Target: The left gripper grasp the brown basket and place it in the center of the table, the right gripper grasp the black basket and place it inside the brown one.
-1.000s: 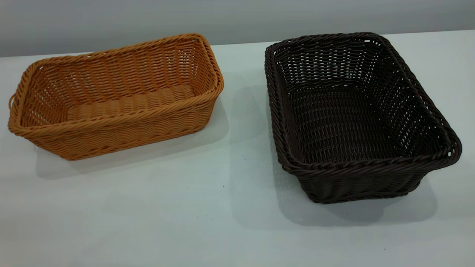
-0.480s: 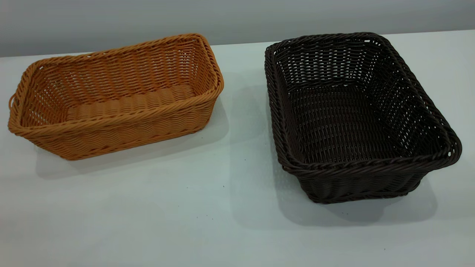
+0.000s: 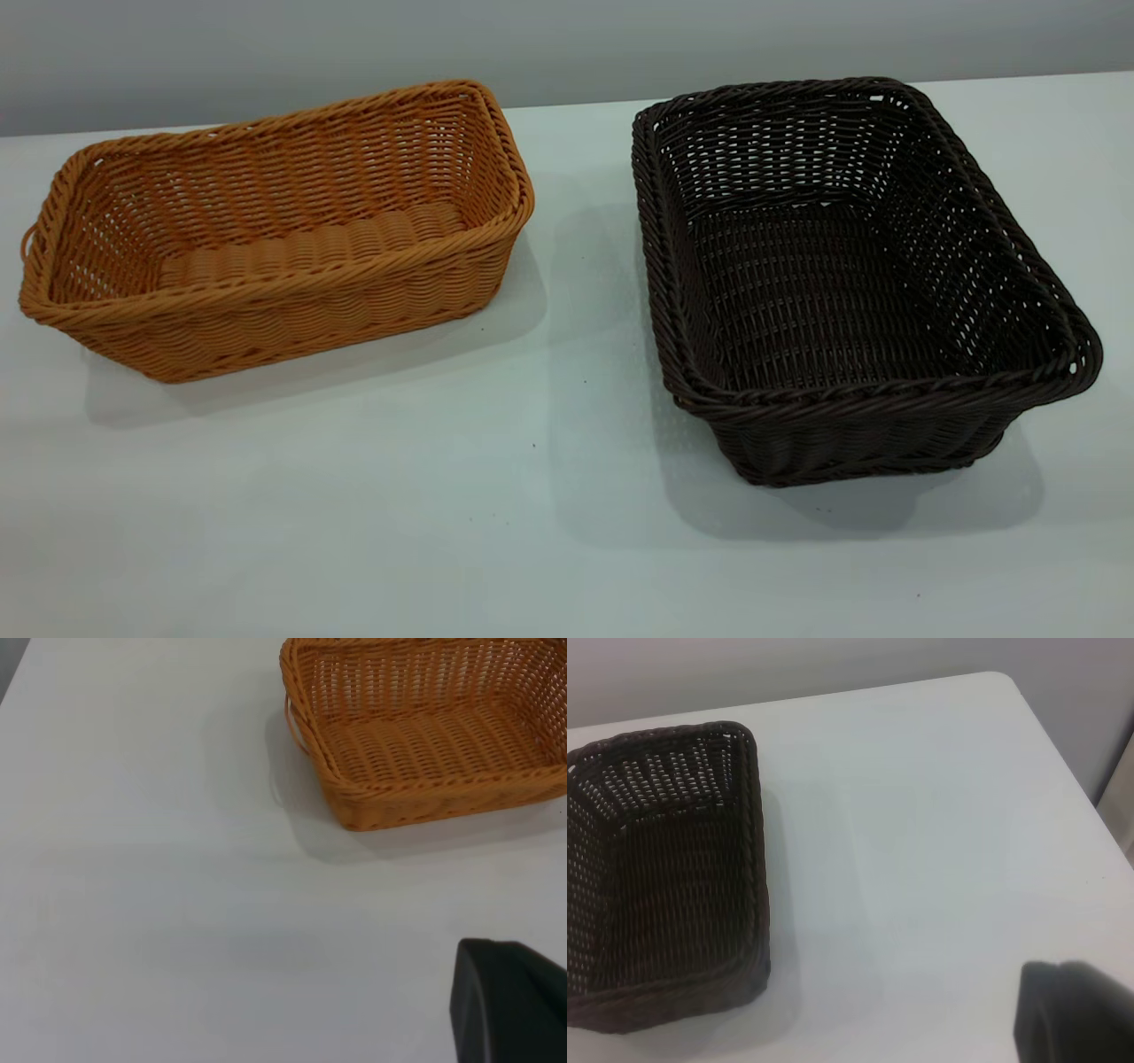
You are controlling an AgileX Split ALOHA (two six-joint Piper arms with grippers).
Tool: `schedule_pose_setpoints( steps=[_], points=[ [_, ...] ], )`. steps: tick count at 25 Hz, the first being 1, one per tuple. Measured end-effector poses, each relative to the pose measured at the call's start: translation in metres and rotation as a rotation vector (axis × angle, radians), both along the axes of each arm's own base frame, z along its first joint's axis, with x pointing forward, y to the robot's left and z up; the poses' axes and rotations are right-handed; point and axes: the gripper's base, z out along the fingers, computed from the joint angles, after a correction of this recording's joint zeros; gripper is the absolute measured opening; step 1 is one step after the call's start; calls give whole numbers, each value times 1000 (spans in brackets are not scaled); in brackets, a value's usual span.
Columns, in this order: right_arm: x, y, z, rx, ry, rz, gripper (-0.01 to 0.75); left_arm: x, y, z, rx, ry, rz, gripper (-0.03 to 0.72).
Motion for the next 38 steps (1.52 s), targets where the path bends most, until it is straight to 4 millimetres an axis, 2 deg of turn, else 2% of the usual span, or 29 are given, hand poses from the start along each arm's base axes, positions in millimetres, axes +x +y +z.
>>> schedule_pose_setpoints(
  steps=[6, 9, 12, 18, 21, 24, 31, 38],
  points=[
    [0, 3, 0, 31, -6, 21, 4, -1, -1, 5, -18, -27, -5, -1],
    [1, 7, 0, 47, -11, 66, 41, -3, -4, 13, -39, -62, -31, 40],
    [2, 14, 1, 51, -19, 147, 127, -4, -6, 20, -13, -104, -79, 163],
    [15, 28, 9, 153, 1, 307, 390, -1, -7, 35, 44, -168, -126, 480],
    [24, 34, 23, 187, -36, 383, 489, 6, -7, 49, 46, -168, -126, 561],
    [36, 37, 37, 233, -89, 435, 536, 18, -7, 62, 85, -123, -158, 577],
    [69, 43, 49, 404, -118, 532, 546, 69, -9, 83, 229, 18, -296, 563],
    [97, 48, 57, 626, -129, 586, 546, 133, -16, 78, 229, 148, -426, 557]
  ],
)
